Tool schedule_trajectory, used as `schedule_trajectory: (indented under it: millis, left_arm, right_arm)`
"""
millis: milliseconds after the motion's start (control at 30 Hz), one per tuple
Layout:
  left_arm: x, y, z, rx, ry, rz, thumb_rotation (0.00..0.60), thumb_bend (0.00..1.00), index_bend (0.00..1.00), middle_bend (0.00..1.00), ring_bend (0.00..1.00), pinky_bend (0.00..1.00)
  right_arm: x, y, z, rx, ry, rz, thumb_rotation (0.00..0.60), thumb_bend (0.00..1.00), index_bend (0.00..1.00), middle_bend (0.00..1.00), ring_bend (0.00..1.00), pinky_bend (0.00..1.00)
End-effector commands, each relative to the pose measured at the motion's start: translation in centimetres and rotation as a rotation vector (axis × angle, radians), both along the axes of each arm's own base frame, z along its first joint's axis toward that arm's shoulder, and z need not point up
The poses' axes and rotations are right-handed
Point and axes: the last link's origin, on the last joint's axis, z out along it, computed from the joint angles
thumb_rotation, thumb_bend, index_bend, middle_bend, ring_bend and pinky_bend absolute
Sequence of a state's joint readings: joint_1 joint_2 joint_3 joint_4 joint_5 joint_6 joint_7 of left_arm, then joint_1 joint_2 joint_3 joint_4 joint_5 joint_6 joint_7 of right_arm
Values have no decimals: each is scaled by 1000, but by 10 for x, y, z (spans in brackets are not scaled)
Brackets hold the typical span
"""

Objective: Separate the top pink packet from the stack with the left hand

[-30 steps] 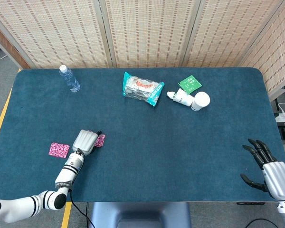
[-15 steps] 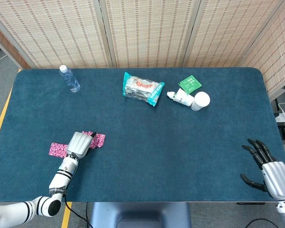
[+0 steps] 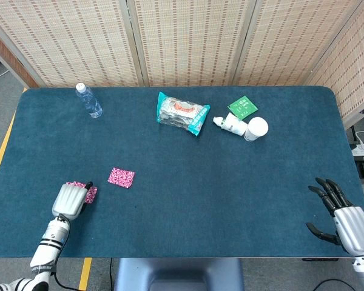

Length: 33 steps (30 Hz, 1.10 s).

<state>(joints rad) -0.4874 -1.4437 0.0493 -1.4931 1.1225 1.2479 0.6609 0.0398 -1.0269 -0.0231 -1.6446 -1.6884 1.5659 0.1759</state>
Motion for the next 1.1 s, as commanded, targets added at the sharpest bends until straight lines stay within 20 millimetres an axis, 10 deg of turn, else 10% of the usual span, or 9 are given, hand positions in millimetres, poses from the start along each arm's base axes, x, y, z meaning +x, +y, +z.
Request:
schedule_trajectory:
  millis: [33,1100]
  left_arm:
    - [-11,-11,8,3,7,27,600,357,407,1000,1000,1000]
    - [-62,-51,15,9,-15,214,600,354,267,1000,1000,1000]
  right_arm:
    - [0,0,0,-3,-1,0,600,120,165,58,0,387]
    - [-1,0,-1,-5,12,-7,600,121,165,58,0,386]
